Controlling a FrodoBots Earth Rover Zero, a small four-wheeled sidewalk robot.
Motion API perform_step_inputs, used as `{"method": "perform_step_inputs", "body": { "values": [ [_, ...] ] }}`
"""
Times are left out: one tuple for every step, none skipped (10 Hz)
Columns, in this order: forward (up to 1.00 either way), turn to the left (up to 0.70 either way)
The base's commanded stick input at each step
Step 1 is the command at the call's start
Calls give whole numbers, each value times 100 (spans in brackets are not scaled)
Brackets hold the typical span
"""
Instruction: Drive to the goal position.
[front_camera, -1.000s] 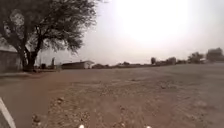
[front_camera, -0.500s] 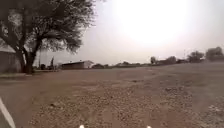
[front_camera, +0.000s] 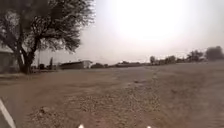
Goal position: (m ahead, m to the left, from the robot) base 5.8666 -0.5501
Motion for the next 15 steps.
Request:
{"method": "perform_step_inputs", "body": {
  "values": [
    [50, 0],
    [50, 0],
    [50, 0],
    [50, 0],
    [50, 0],
    [50, 0],
    [50, 0],
    [50, 0],
    [50, 10],
    [50, 28],
    [50, 50],
    [50, 50],
    [50, 41],
    [50, 28],
    [50, 0]
  ]
}}
